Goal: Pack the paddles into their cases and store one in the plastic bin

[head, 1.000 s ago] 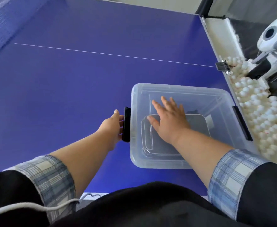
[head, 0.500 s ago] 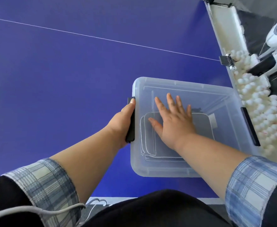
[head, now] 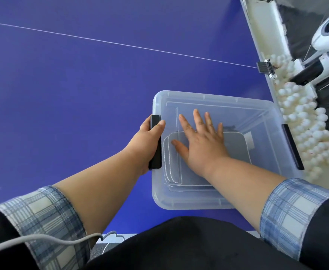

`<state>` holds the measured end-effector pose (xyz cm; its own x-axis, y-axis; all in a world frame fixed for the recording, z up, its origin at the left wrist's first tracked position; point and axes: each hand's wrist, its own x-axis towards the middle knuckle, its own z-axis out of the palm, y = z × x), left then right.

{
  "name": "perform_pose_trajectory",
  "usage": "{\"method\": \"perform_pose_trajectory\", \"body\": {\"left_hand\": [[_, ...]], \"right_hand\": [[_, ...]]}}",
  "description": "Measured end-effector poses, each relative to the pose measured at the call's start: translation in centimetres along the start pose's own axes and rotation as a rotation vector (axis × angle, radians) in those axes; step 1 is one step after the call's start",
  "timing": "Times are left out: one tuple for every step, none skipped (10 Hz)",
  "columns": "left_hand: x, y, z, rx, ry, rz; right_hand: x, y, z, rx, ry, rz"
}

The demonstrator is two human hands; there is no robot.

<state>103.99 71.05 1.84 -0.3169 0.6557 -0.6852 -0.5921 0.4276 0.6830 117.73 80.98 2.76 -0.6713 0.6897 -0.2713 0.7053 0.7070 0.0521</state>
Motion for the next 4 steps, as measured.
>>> {"method": "perform_pose_trajectory", "body": {"left_hand": [[-0.4,-0.1,-0.1,0.073,0.074,0.029],[-0.9,0.1,0.0,0.277,0.222,0.125],[-1.8,0.9,0.2,0.565,0.358,0.264],[-3.9,0.1,0.2,0.876,0.356,0.415]], "right_hand": [[-0.1,0.0,-0.1,0.018,-0.005,0.005],[-0.4,0.3,-0.4,0.073,-0.007,-0.008],[-1.3,1.1,-1.5,0.335,0.098,-0.034],[-3.9,3.2,-2.1,0.443,0.202,0.008]]}}
